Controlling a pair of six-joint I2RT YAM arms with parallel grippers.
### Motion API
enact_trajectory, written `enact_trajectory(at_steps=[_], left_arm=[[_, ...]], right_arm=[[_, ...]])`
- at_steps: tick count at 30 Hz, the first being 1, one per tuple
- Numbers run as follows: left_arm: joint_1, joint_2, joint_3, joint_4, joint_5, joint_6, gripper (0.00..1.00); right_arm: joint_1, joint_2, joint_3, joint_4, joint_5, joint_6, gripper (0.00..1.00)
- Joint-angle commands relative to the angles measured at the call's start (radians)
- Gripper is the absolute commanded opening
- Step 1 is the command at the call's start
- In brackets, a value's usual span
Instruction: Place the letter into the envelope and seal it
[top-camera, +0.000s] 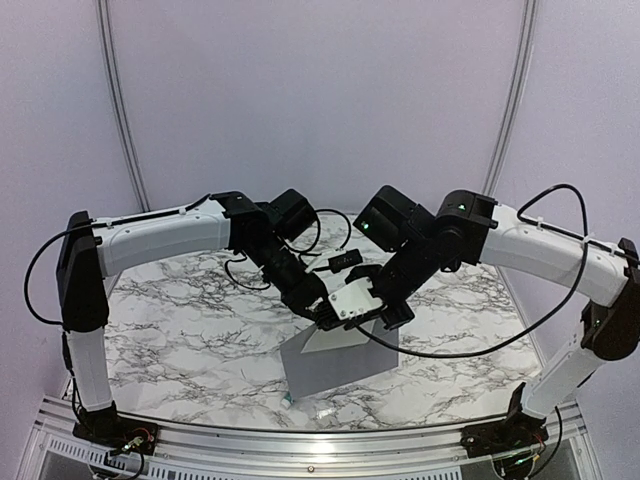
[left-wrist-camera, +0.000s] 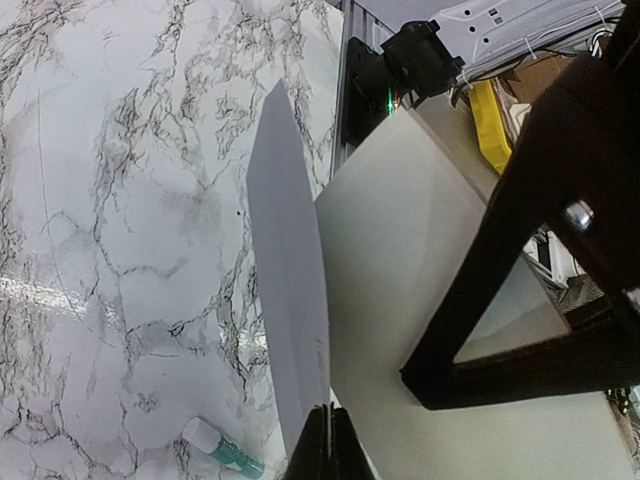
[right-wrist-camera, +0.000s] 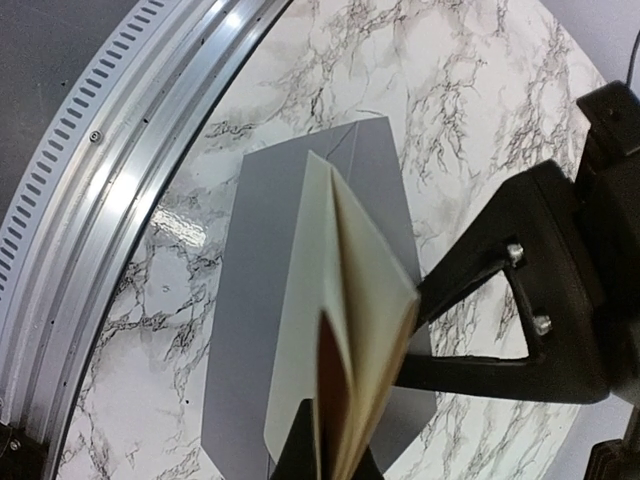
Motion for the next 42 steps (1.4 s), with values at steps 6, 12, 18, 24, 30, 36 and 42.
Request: enact_trajectory(at_steps=[6, 12, 18, 24, 30, 36, 42], left_arm=[[-0.002, 0.01, 0.032, -0.026, 0.043, 0.008, 0.0], [-0.002, 0.022, 0.035, -0.025, 0.05, 0.012, 0.0], [-0.003, 0.027, 0.04, -0.026, 0.056, 0.01, 0.0], [0.006, 0.021, 0.041, -0.026, 0.065, 0.009, 0.0], [0.012, 0.015, 0.04, -0.025, 0.069, 0.006, 0.0], [0.014, 0.014, 0.04, -0.027, 0.067, 0.001, 0.0], [0.017, 0.009, 0.038, -0.025, 0.066, 0.001, 0.0]], right_arm=[[0.013, -0.034, -0.035, 0.082, 0.044, -0.012, 0.01], [0.021, -0.027, -0.033, 0.1, 0.04, -0.017, 0.01], [0.036, -0.025, -0.03, 0.12, 0.021, -0.019, 0.01], [0.042, -0.031, -0.063, 0.122, 0.03, -0.019, 0.01], [0.043, -0.046, -0.09, 0.116, 0.063, -0.026, 0.01], [0.043, -0.067, -0.097, 0.111, 0.128, -0.04, 0.01], [0.043, -0.085, -0.095, 0.106, 0.176, -0.049, 0.0]])
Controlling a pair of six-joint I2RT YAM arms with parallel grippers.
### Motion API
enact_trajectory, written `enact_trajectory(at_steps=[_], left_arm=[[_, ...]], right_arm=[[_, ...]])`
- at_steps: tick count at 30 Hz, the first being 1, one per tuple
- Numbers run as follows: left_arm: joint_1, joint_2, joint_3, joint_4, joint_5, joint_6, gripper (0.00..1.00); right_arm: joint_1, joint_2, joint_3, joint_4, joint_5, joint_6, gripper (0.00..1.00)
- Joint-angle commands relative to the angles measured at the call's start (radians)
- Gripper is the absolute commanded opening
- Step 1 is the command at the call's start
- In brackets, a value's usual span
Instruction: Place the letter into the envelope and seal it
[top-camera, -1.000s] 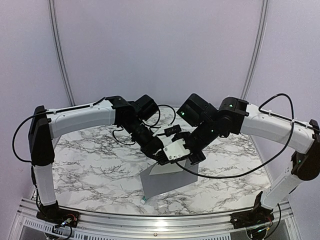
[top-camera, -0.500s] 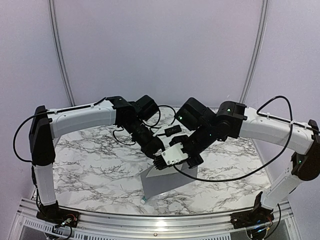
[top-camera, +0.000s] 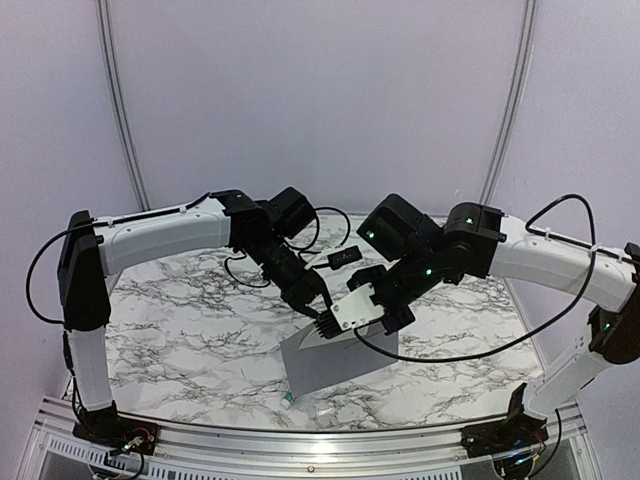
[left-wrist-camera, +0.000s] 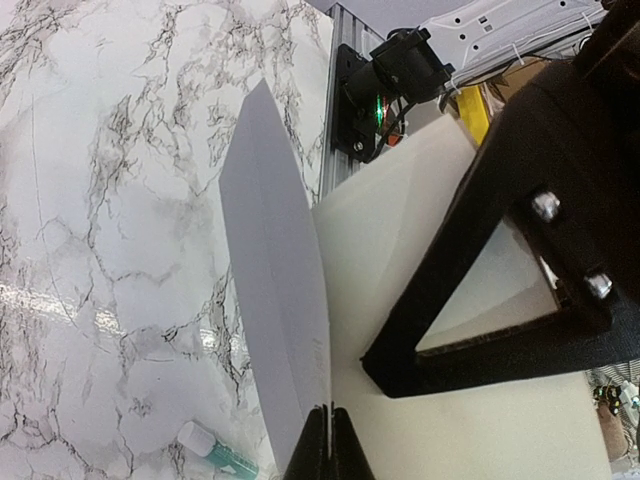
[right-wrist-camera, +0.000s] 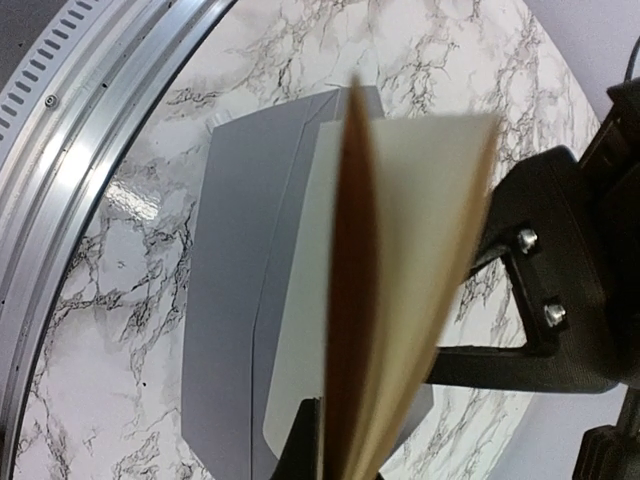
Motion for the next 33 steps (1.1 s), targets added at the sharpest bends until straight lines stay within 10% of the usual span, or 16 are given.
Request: enact_trajectory(at_steps=[1, 33], left_arm=[[0.005, 0.001, 0.025, -0.022, 0.025, 0.001, 0.0], [0.013, 0.002, 0.032, -0.022, 0.054, -0.002, 0.0]], right_arm=[[0.009, -0.028, 0.001, -0.005, 0.052, -0.012, 0.0], [0.009, 0.028, -0.077, 0.046, 0.059, 0.058, 0.0]])
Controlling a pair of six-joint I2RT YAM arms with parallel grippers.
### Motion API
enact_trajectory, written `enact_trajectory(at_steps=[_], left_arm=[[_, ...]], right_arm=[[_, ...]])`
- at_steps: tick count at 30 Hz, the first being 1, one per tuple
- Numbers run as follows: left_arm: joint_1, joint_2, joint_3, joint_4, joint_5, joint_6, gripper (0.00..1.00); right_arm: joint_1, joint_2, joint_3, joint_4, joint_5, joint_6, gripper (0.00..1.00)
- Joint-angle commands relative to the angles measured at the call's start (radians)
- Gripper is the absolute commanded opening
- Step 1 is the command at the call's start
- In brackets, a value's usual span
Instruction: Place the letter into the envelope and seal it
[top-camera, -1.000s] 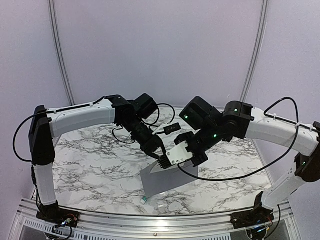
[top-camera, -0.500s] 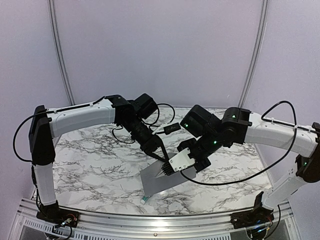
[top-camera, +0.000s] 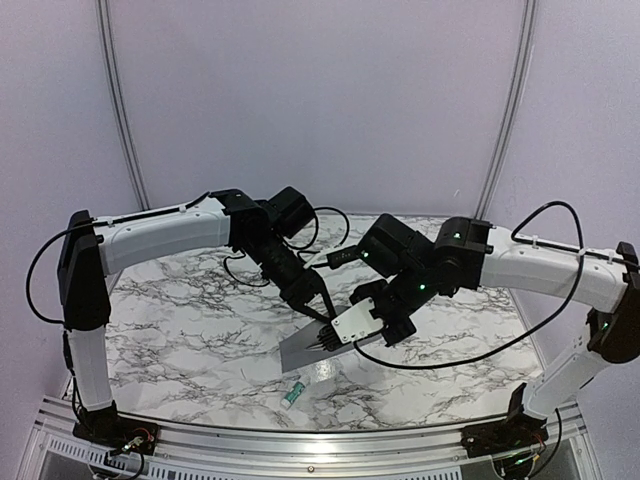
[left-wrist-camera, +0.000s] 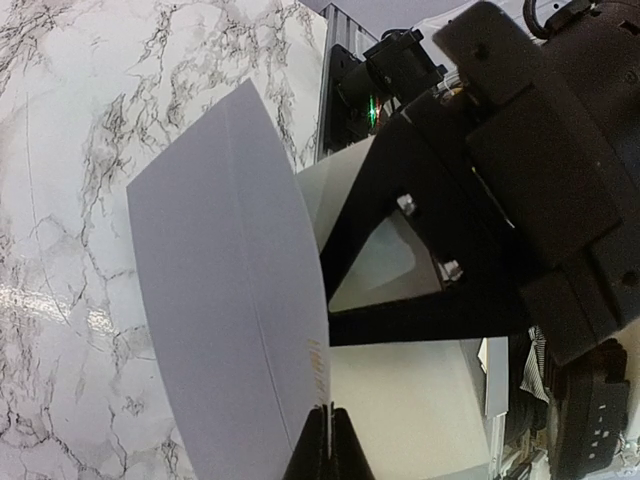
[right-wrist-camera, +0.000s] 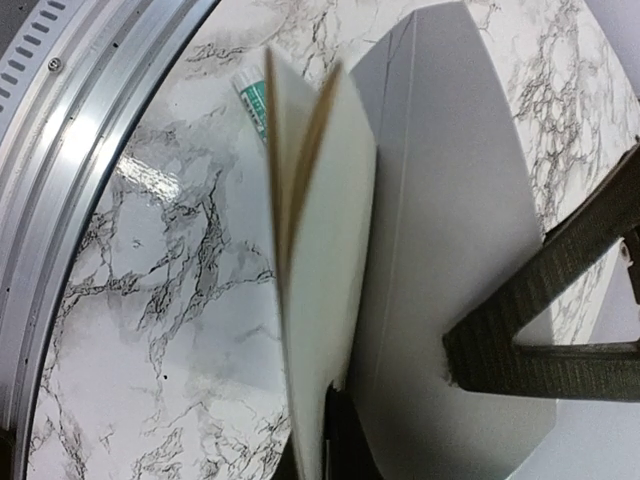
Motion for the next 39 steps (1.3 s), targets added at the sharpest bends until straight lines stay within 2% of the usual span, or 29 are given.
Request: enact_trajectory(at_steps=[1, 12, 28, 31, 34, 39], left_arm=[[0.005, 0.005, 0.031, -0.014, 0.034, 0.0, 0.0], [0.01, 0.016, 0.034, -0.013, 0.034, 0.012, 0.0], [0.013, 0.039, 0.063, -0.014, 0.013, 0.0, 0.0], [0.015, 0.038, 0.061, -0.014, 0.009, -0.002, 0.0], [0.017, 0.035, 0.056, -0.013, 0.005, -0.001, 0.0], [0.019, 0.033, 0.052, -0.013, 0.014, 0.004, 0.0]], right_arm=[[0.009, 0.032, 0.011, 0.034, 0.033, 0.043, 0.0], [0.002, -0.01, 0.012, 0.059, 0.073, 0.058, 0.0], [0.005, 0.071, -0.025, 0.081, 0.092, 0.081, 0.0], [-0.003, 0.038, -0.024, 0.086, 0.084, 0.096, 0.11], [-0.026, -0.003, -0.011, 0.08, 0.013, 0.116, 0.22], [-0.068, -0.011, 0.02, 0.04, -0.063, 0.132, 0.24]])
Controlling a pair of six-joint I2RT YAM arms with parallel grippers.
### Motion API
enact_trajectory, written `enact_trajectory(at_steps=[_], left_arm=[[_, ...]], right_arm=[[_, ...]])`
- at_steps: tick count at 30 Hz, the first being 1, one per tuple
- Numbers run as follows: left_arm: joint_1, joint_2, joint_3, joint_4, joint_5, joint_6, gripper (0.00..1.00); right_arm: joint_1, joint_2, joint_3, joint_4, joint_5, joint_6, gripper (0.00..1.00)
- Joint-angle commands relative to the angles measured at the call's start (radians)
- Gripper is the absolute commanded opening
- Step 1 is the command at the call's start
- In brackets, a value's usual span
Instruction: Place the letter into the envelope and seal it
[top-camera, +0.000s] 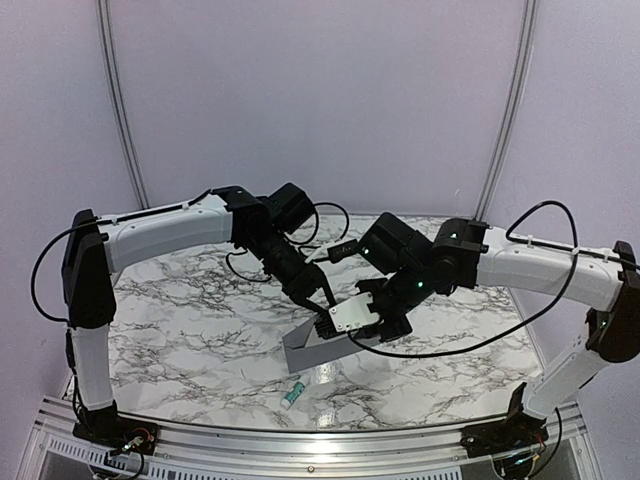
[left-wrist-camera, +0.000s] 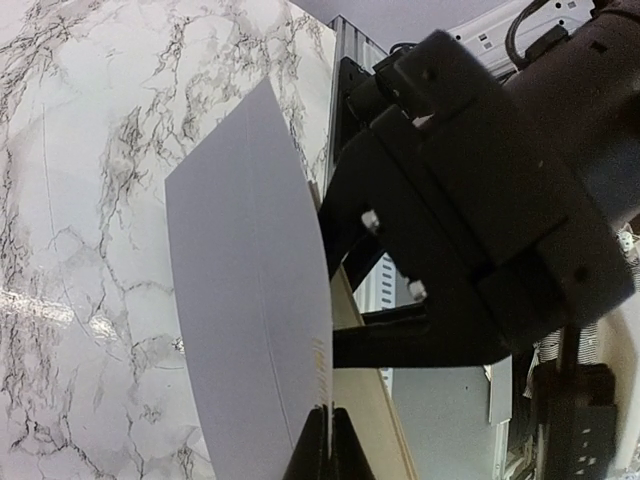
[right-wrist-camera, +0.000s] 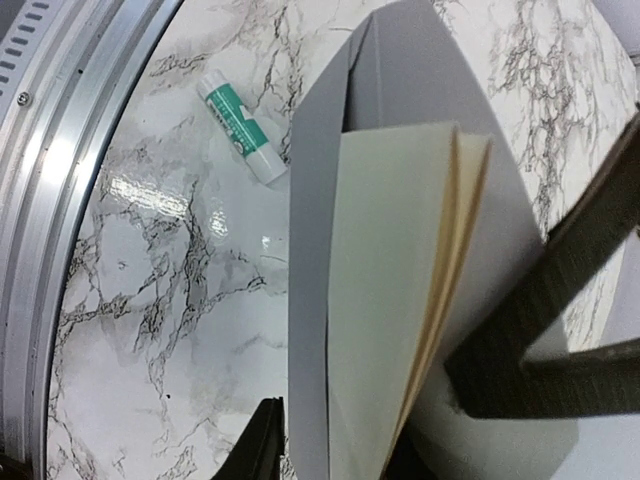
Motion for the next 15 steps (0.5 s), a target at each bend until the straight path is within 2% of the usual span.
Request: enact_trajectory(at_steps=[1, 3, 6, 11, 15], left_arm=[[0.005, 0.006, 0.013, -0.013, 0.017, 0.004, 0.0], [0.005, 0.007, 0.015, -0.011, 0.02, 0.006, 0.0], [0.005, 0.005, 0.015, -0.013, 0.02, 0.004, 0.0], [0.006, 0.002, 0.01, -0.013, 0.017, 0.001, 0.0], [0.006, 0.0, 0.012, -0.013, 0.009, -0.005, 0.0]], right_arm=[[-0.041, -0.031, 0.046, -0.017, -0.07, 0.03, 0.24], [-0.051, -0.03, 0.041, -0.016, -0.072, 0.031, 0.22], [-0.059, -0.027, 0.04, -0.012, -0.083, 0.031, 0.12], [-0.061, -0.031, 0.049, -0.001, -0.084, 0.031, 0.0], [-0.061, -0.013, 0.089, -0.042, -0.053, -0.004, 0.0]])
